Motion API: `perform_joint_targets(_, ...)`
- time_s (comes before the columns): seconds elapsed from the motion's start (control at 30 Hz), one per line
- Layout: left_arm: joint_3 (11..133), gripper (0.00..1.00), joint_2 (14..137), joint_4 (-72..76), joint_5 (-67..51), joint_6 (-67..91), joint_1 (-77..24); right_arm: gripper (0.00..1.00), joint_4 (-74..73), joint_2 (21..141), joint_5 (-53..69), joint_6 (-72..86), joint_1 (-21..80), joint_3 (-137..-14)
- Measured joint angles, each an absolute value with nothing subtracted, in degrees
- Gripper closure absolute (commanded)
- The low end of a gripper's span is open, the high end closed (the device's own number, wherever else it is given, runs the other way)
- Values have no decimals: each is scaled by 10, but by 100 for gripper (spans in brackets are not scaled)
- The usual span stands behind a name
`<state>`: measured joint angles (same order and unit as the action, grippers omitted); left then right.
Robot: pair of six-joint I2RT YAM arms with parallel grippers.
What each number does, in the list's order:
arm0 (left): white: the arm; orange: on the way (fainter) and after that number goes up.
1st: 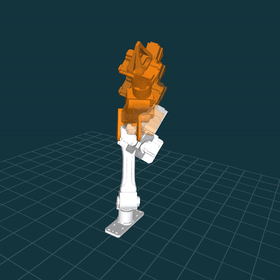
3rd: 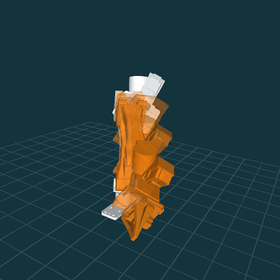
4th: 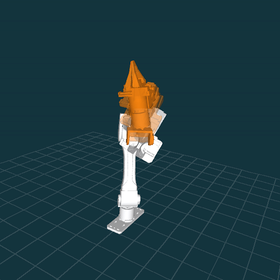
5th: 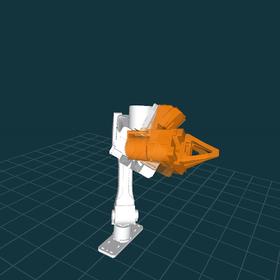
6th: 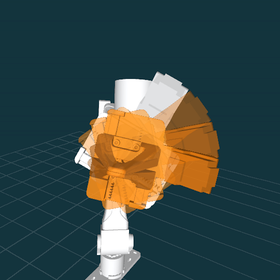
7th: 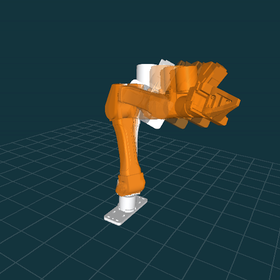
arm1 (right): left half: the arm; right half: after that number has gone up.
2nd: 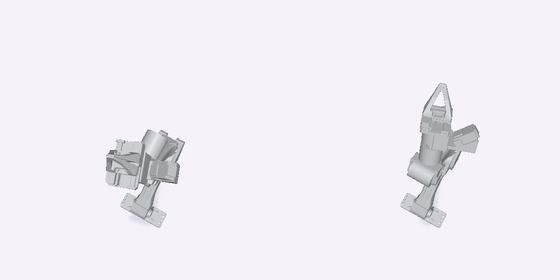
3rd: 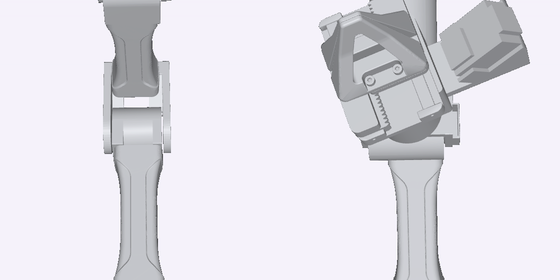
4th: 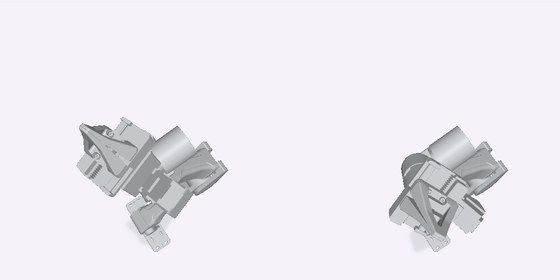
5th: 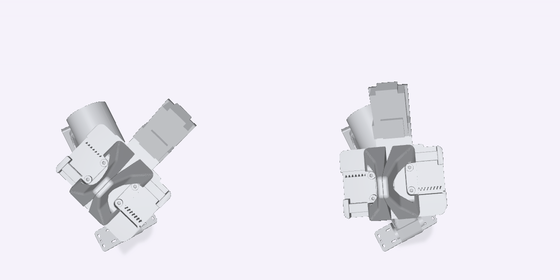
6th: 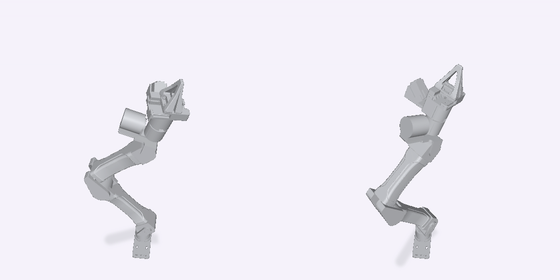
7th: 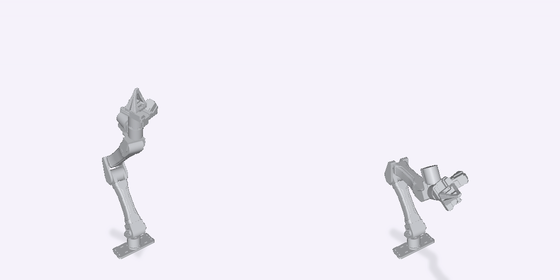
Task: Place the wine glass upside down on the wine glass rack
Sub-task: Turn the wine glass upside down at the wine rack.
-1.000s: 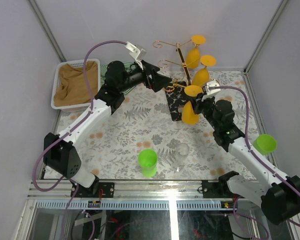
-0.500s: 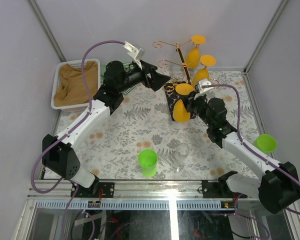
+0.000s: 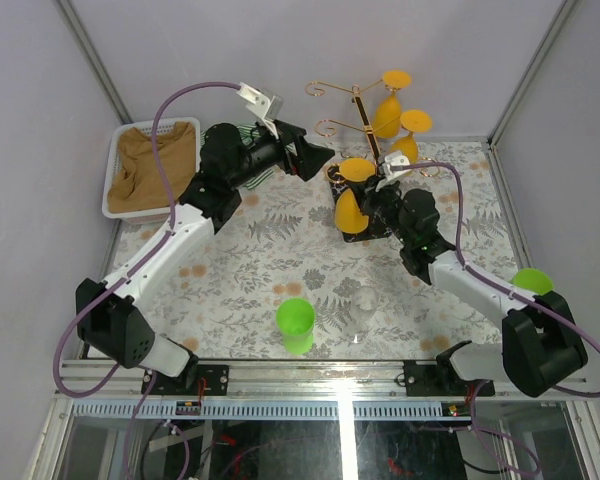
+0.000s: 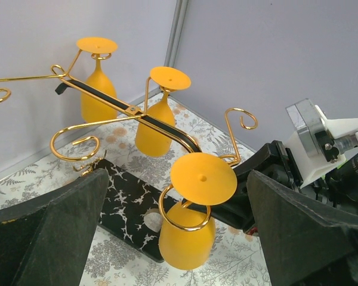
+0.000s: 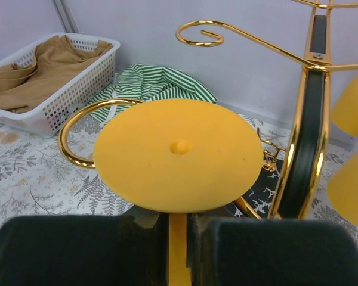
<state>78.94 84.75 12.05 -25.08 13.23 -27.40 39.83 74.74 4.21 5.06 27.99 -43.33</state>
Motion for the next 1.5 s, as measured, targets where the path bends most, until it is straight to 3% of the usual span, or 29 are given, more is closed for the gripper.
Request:
perform_joint_targets(0.73, 776, 0, 842, 106, -228, 128, -274, 100, 426, 795, 55, 45, 313, -462)
perform_joint_targets(1.07, 771, 0, 838, 105, -224, 128, -274, 76, 423, 799, 55, 36, 322, -467)
perform_joint_targets(1.5, 763, 0, 838, 106, -224, 128, -274, 68, 419, 799, 55, 30, 330, -467)
